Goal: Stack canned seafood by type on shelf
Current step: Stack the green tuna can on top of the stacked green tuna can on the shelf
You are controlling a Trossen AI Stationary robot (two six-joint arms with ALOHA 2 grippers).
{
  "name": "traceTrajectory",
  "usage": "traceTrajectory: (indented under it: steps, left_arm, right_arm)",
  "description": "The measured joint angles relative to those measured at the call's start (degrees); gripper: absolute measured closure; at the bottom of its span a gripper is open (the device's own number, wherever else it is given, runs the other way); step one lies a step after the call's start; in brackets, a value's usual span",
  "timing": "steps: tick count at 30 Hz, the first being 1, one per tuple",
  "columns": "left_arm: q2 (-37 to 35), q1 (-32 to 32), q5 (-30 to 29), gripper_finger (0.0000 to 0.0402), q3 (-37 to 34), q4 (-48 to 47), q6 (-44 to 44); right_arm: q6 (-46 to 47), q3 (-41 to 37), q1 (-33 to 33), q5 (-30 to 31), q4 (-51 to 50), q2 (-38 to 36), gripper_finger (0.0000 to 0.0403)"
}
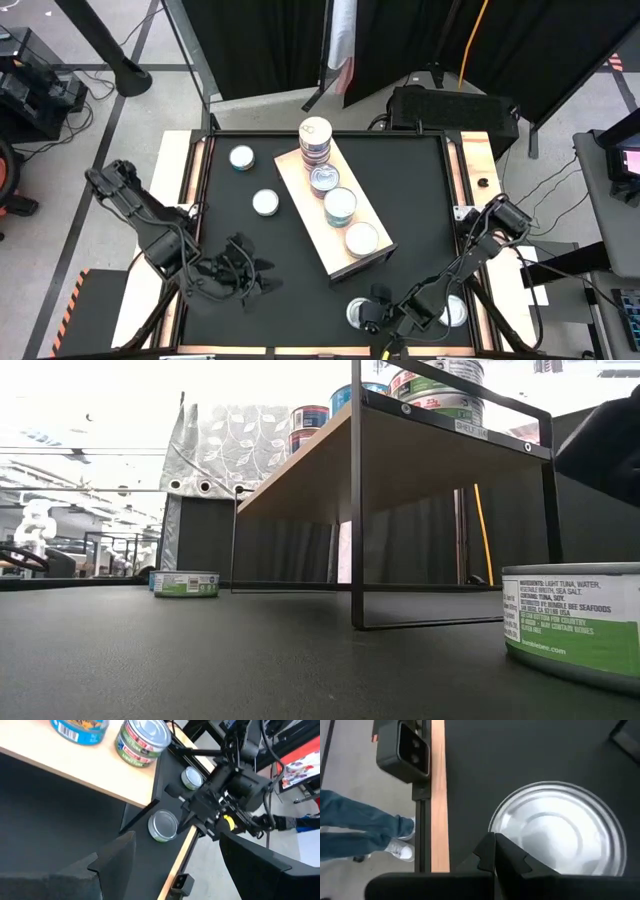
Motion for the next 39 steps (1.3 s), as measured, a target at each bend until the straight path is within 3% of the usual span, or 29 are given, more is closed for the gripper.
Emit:
traceTrajectory:
  steps: [10, 16, 22, 39]
  left_arm:
    - [3.62, -2.87, 0.04, 0.0114, 0.00, 2.07, -2.49]
    - [4.77, -3.24, 0.29, 0.0114, 0.00, 3.19, -3.06]
    - [4.96, -3.24, 0.35, 0.0114, 0.00, 3.15, -2.91]
    - [4.96, -3.22, 0.33, 0.0114, 0.00, 3.04, -3.01]
  right_arm:
    - [8.86, -0.02, 2.25, -1.26, -5.17, -0.46, 0.0402]
    - [9.32, -0.04, 2.43, -1.64, -8.78, -3.27, 0.0402]
    - [7.80, -0.06, 2.43, 1.05, -19.26, -5.94, 0.0402]
    - [5.66, -0.35, 1.71, -0.22, -16.44, -2.69, 0.0403]
